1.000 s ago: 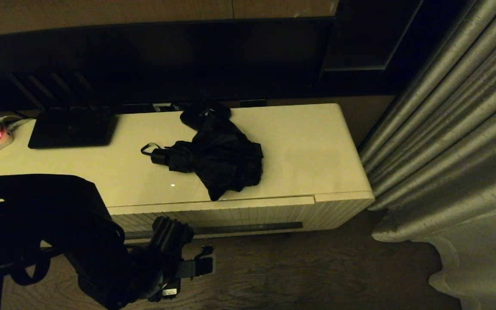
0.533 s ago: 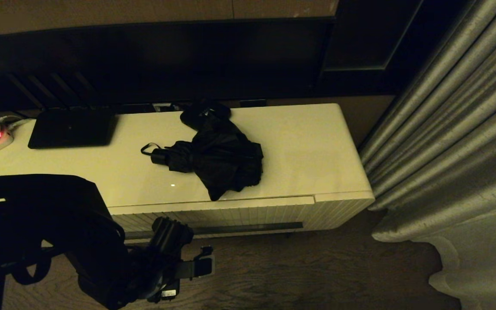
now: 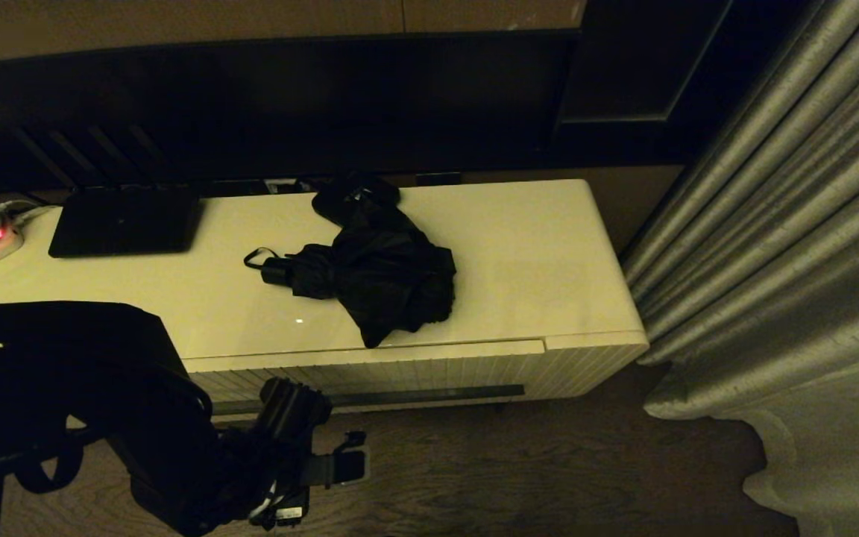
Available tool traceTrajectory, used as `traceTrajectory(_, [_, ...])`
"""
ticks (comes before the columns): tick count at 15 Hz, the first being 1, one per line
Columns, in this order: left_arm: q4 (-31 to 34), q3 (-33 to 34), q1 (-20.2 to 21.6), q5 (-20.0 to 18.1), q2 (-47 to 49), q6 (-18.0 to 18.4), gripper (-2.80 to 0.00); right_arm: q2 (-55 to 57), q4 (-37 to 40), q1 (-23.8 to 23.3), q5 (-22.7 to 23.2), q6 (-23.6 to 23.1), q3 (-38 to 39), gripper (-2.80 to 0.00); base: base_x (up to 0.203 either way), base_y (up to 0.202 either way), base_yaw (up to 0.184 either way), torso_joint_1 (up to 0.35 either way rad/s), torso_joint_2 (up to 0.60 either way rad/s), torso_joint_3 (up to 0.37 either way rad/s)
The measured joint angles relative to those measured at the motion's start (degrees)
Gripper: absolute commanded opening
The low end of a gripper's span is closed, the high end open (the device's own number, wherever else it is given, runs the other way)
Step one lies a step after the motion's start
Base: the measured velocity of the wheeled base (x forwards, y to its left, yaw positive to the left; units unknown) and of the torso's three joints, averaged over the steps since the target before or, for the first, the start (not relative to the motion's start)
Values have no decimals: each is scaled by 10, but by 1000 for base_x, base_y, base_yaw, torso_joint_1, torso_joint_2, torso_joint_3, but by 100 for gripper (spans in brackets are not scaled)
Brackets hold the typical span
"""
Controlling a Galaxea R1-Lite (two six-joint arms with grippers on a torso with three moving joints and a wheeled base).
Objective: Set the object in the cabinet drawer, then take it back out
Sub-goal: Open the drawer
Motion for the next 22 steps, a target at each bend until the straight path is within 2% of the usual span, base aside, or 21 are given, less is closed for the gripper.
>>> traceTrajectory(3, [4, 2, 0, -6, -1, -1, 0, 0, 0, 0, 0, 0, 0, -280, 0, 0, 0, 0, 0, 0])
traceTrajectory(7, [11, 5, 0, -42, -9, -7, 0, 0, 0, 0, 0, 0, 0, -280, 0, 0, 0, 0, 0, 0])
traceTrajectory(11, [5, 3, 0, -46, -23, -29, 0, 0, 0, 0, 0, 0, 0, -280, 0, 0, 0, 0, 0, 0])
traceTrajectory(14, [5, -6, 0, -41, -26, -33, 0, 0, 0, 0, 0, 0, 0, -280, 0, 0, 0, 0, 0, 0])
traceTrajectory(22, [5, -28, 1, -2, -16, -18, 0, 0, 0, 0, 0, 0, 0, -280, 0, 0, 0, 0, 0, 0])
